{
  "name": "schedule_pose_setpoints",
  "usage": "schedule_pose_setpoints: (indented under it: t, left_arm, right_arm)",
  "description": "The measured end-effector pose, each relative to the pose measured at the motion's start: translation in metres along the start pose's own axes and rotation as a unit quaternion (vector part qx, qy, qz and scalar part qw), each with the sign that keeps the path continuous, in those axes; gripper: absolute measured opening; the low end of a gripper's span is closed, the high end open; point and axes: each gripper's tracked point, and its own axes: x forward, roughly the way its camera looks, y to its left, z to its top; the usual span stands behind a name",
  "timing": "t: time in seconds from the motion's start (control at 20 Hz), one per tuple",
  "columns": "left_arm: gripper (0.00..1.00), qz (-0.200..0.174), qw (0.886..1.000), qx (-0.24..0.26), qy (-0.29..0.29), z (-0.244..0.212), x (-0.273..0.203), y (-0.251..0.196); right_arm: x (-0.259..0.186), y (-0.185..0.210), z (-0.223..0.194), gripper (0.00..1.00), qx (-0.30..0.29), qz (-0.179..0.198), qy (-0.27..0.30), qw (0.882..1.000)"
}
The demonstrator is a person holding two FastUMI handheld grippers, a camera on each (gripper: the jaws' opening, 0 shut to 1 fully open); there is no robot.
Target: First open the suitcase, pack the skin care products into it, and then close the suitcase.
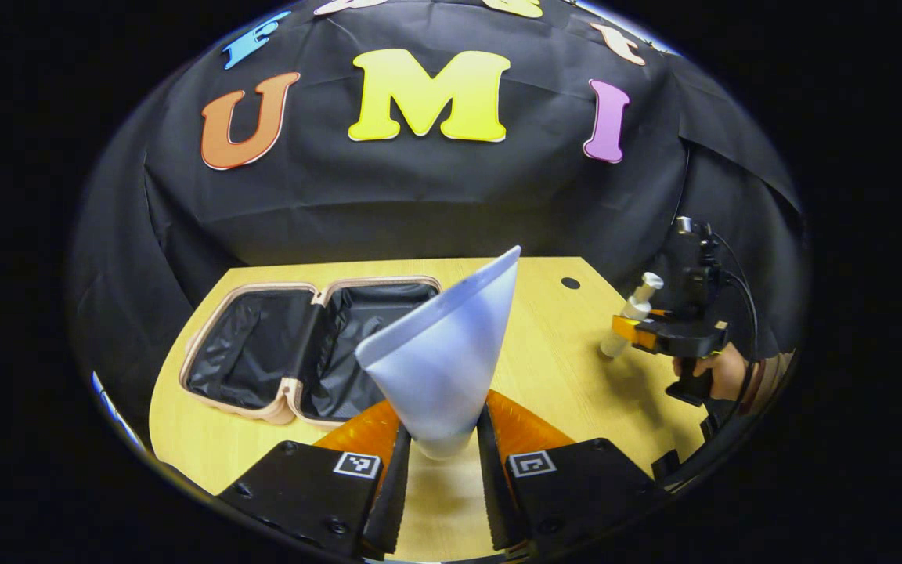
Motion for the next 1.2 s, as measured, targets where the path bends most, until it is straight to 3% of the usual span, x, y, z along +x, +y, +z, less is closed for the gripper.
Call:
schedule_pose_setpoints:
  t: [0.15, 0.3, 0.4, 0.55, 0.75, 1.2]
  left_arm:
    - [0.45, 0.022, 0.999, 0.008, 0.023, -0.008, 0.023, 0.046]
    - [0.45, 0.034, 0.998, -0.024, 0.056, -0.025, 0.056, 0.086]
    - [0.46, 0.031, 0.995, -0.042, 0.084, -0.039, 0.083, 0.104]
    - [0.46, 0.030, 0.991, -0.041, 0.123, -0.057, 0.115, 0.120]
    - [0.45, 0.024, 0.984, -0.038, 0.170, -0.079, 0.142, 0.122]
    - [0.45, 0.034, 0.983, -0.002, 0.180, -0.075, 0.173, 0.121]
  right_arm:
    - [-0.051, 0.033, 0.013, 0.49, -0.016, 0.024, -0.013, 0.999]
    - [-0.091, 0.065, 0.012, 0.49, -0.015, 0.033, -0.011, 0.999]
    - [-0.105, 0.084, 0.010, 0.49, 0.007, 0.033, -0.004, 0.999]
    - [-0.124, 0.116, 0.013, 0.49, -0.015, 0.045, -0.006, 0.999]
    - [-0.133, 0.151, 0.014, 0.49, -0.035, 0.060, -0.005, 0.998]
    - [-0.118, 0.197, 0.012, 0.49, -0.065, 0.090, 0.018, 0.994]
